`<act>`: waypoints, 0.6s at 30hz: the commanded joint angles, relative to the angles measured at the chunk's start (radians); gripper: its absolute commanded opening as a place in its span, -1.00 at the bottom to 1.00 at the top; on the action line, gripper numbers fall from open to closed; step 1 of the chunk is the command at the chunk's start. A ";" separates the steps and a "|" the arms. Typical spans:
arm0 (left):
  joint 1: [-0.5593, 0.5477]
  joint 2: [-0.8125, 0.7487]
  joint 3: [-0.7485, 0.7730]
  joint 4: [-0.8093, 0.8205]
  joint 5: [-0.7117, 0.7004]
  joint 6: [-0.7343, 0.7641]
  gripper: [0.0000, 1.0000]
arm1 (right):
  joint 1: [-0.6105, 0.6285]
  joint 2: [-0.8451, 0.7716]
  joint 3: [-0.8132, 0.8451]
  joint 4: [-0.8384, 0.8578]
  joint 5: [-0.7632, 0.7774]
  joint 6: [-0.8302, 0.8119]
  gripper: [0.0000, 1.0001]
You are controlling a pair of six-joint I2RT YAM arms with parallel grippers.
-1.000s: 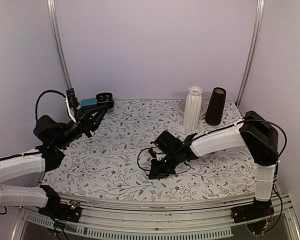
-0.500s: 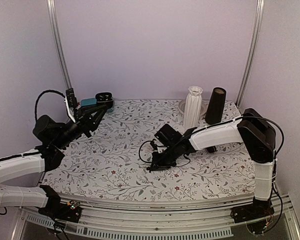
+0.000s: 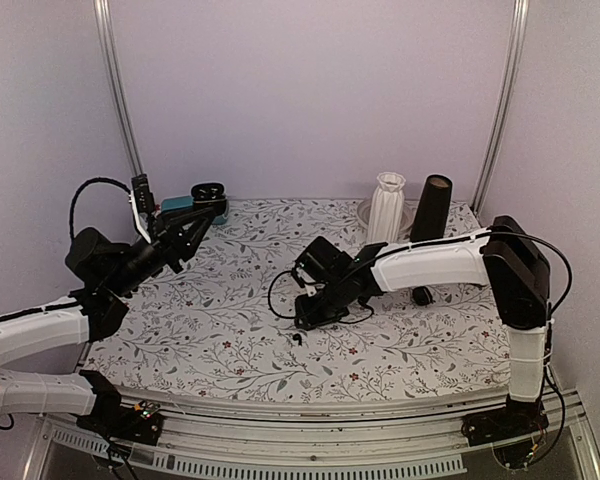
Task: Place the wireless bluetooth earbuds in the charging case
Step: Adjust the right earbud at the center of the board, then pick up the right earbud from the center of the board.
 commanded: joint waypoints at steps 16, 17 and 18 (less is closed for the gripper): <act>0.017 0.000 0.054 -0.112 -0.156 0.028 -1.00 | 0.090 0.132 0.222 -0.221 0.217 -0.002 -0.27; 0.017 -0.001 0.051 -0.109 -0.159 0.028 -1.00 | 0.090 0.135 0.228 -0.224 0.217 -0.003 -0.27; 0.018 -0.004 0.048 -0.109 -0.163 0.028 -1.00 | 0.091 0.139 0.231 -0.226 0.216 -0.003 -0.27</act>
